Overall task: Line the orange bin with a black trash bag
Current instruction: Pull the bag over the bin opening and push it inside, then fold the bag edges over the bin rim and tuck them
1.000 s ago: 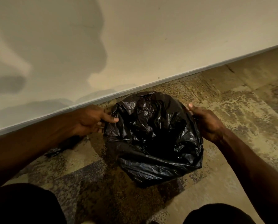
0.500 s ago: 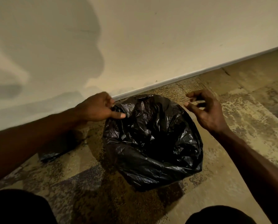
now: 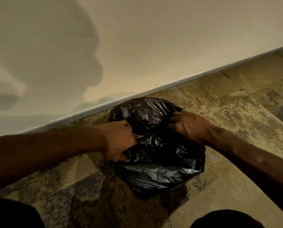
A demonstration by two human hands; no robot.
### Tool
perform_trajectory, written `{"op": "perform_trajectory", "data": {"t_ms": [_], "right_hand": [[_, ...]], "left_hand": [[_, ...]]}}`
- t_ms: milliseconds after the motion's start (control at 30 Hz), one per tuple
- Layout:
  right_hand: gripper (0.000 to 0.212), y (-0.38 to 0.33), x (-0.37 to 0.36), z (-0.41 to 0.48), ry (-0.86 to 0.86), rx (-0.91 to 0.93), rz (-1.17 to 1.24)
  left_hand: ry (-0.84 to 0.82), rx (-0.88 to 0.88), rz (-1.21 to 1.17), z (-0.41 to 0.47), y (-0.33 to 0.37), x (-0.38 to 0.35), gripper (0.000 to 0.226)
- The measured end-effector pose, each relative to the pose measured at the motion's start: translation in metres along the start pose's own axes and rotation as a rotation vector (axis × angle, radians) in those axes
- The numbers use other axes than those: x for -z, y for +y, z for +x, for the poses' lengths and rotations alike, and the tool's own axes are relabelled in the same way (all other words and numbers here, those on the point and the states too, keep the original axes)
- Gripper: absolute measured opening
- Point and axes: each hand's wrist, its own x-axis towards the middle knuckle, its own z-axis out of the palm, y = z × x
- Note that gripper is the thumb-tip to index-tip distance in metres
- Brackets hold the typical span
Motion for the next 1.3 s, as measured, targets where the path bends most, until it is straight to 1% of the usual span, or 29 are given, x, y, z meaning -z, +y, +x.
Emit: {"op": "perform_trajectory", "data": {"t_ms": [100, 167, 233, 300, 333, 367, 433, 500, 533, 567, 633, 700, 733, 767, 800, 833, 867, 933, 967, 1033, 1133, 1167, 1233, 1267, 1300], "right_hand": [[0.022, -0.001, 0.01, -0.004, 0.194, -0.084, 0.104], [0.016, 0.007, 0.013, -0.003, 0.288, -0.182, 0.098], [0.016, 0.014, 0.013, -0.001, 0.342, -0.297, 0.091], [0.022, 0.022, 0.011, 0.001, 0.383, -0.426, 0.137], [0.026, 0.025, 0.011, 0.002, 0.4, -0.479, 0.184], [0.03, 0.028, 0.009, 0.003, 0.411, -0.518, 0.242], [0.034, 0.031, 0.005, 0.005, 0.412, -0.587, 0.376], [0.032, 0.032, 0.0, 0.006, 0.409, -0.711, 0.589], [0.031, 0.032, -0.003, 0.007, 0.417, -0.783, 0.746], [0.029, 0.031, -0.006, 0.007, 0.44, -0.843, 0.926], [0.021, 0.033, -0.011, 0.004, 0.5, -0.931, 1.249], [0.01, 0.036, -0.016, -0.003, 0.465, -0.978, 1.563], [0.012, 0.038, -0.018, -0.007, 0.413, -0.999, 1.721], [0.022, 0.037, -0.02, -0.012, 0.335, -1.021, 1.858], [0.038, 0.036, -0.023, -0.017, 0.267, -1.045, 1.951], [0.049, 0.032, -0.024, -0.021, 0.219, -1.066, 2.016], [0.05, 0.029, -0.026, -0.023, 0.205, -1.08, 2.06], [0.038, 0.019, -0.028, -0.028, 0.236, -1.103, 2.141], [0.037, 0.013, -0.028, -0.031, 0.26, -1.114, 2.188], [0.041, 0.005, -0.032, -0.039, 0.299, -1.119, 2.257], [0.026, -0.004, -0.032, -0.047, 0.391, -1.149, 2.296], [0.025, -0.007, -0.031, -0.05, 0.404, -1.158, 2.294], [0.036, -0.016, -0.029, -0.055, 0.434, -1.175, 2.266], [0.046, -0.019, -0.027, -0.058, 0.47, -1.183, 2.248], [0.056, -0.023, -0.026, -0.059, 0.499, -1.201, 2.213]], "left_hand": [[0.131, 0.051, -0.346, -0.004, -0.01, 0.007, 0.054], [0.332, 0.083, -0.555, -0.002, -0.017, 0.01, 0.042], [0.525, 0.171, -0.706, 0.001, -0.028, 0.009, 0.027], [0.718, 0.298, -0.675, 0.006, -0.04, 0.01, 0.021], [0.785, 0.36, -0.633, 0.01, -0.045, 0.01, 0.023], [0.806, 0.425, -0.602, 0.013, -0.051, 0.009, 0.027], [0.73, 0.553, -0.613, 0.021, -0.061, 0.005, 0.045], [0.614, 0.677, -0.775, 0.028, -0.066, 0.002, 0.058], [0.578, 0.734, -0.882, 0.031, -0.066, 0.0, 0.059], [0.555, 0.776, -0.981, 0.033, -0.067, -0.001, 0.057], [0.535, 0.813, -1.142, 0.036, -0.069, -0.006, 0.044], [0.538, 0.847, -1.321, 0.036, -0.072, -0.012, 0.037], [0.542, 0.87, -1.408, 0.036, -0.073, -0.015, 0.033], [0.544, 0.886, -1.479, 0.035, -0.072, -0.016, 0.031], [0.537, 0.895, -1.54, 0.035, -0.071, -0.017, 0.032], [0.531, 0.905, -1.588, 0.035, -0.069, -0.018, 0.035], [0.524, 0.921, -1.624, 0.035, -0.067, -0.017, 0.04], [0.504, 0.959, -1.686, 0.032, -0.062, -0.015, 0.055], [0.496, 0.974, -1.718, 0.031, -0.062, -0.014, 0.058], [0.464, 0.999, -1.756, 0.027, -0.064, -0.015, 0.054], [0.416, 0.996, -1.821, 0.021, -0.061, -0.01, 0.057], [0.4, 0.999, -1.839, 0.021, -0.061, -0.01, 0.051], [0.415, 0.973, -1.883, 0.019, -0.059, -0.008, 0.035], [0.455, 0.975, -1.902, 0.015, -0.057, -0.005, 0.037], [0.482, 0.983, -1.91, 0.012, -0.057, -0.007, 0.048]]}}
